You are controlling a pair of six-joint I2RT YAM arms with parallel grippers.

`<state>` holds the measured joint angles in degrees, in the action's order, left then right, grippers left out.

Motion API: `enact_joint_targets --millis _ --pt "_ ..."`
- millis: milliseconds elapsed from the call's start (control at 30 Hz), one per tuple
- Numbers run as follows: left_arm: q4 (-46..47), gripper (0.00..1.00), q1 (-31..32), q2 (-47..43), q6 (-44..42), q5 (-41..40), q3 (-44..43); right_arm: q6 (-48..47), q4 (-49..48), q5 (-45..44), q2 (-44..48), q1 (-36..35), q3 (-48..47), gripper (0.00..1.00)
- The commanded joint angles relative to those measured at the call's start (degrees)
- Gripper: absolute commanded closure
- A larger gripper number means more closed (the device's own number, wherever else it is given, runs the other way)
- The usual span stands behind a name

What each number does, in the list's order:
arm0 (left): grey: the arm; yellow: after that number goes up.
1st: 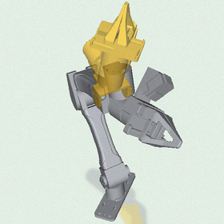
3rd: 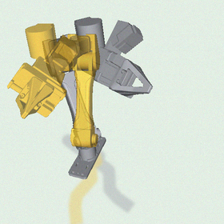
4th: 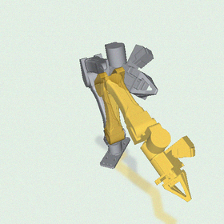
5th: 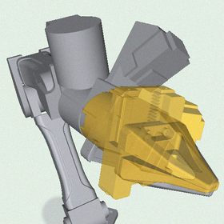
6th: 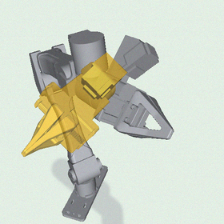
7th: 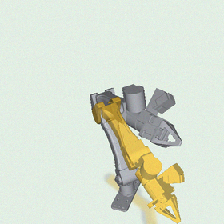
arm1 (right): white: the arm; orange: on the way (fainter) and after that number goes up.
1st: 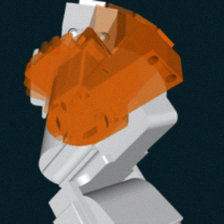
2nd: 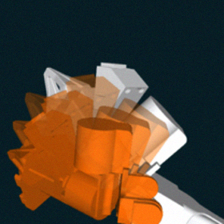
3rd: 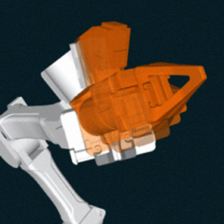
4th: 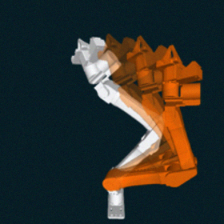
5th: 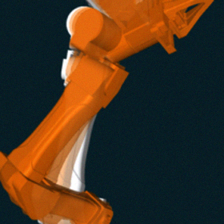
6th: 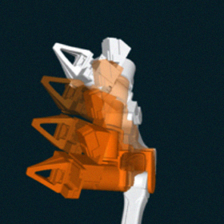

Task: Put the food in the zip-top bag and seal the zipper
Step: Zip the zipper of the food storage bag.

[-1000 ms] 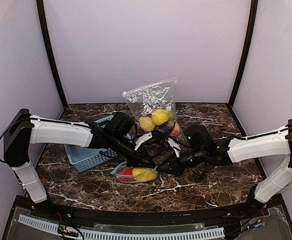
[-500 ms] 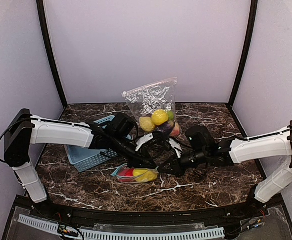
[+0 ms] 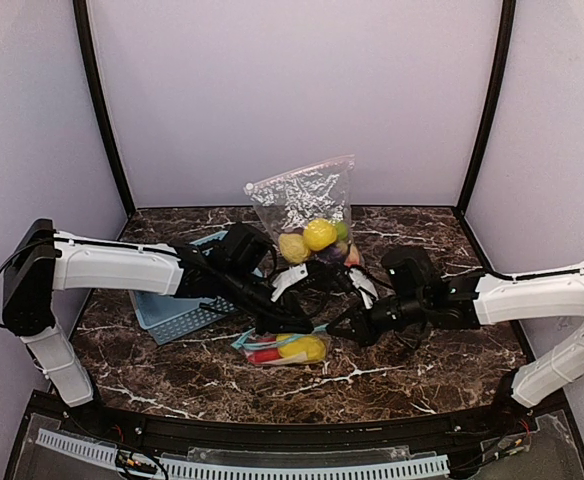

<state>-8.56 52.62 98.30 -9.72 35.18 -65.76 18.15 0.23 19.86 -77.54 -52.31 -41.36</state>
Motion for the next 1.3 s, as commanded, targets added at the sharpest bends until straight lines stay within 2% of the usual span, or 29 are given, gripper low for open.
enact_joint_targets --millis 0,667,1067,1133,1200,1233,1267 --pt "-12.3 0.99 -0.8 -2.1 -1.7 -1.1 0.8 0.7 3.3 -9.1 2.0 3.5 0.1 1.0" --pt "-17.8 0.99 -4.7 -6.5 -3.4 -2.6 3.6 4.0 13.0 -21.4 1.3 10.0 -1.7 1.0" --pt "-17.1 0.99 -5.9 -8.6 -2.1 -2.0 5.3 3.8 13.8 -21.2 1.5 10.6 -1.6 1.0" --pt "-16.3 0.99 -6.0 -8.8 -1.2 -0.9 5.4 2.8 13.4 -20.2 1.6 10.6 -1.7 1.0" --pt "-15.2 0.99 -6.0 -9.1 0.2 1.1 5.3 0.8 12.1 -15.2 2.4 10.6 -1.7 1.0" --pt "-14.3 0.99 -6.0 -9.1 0.8 3.0 5.4 0.2 11.4 -13.1 2.9 10.6 -1.8 0.98" --pt "-13.8 0.99 -6.0 -9.3 2.2 3.9 5.3 -0.5 10.5 -11.2 3.6 10.5 -1.8 0.84"
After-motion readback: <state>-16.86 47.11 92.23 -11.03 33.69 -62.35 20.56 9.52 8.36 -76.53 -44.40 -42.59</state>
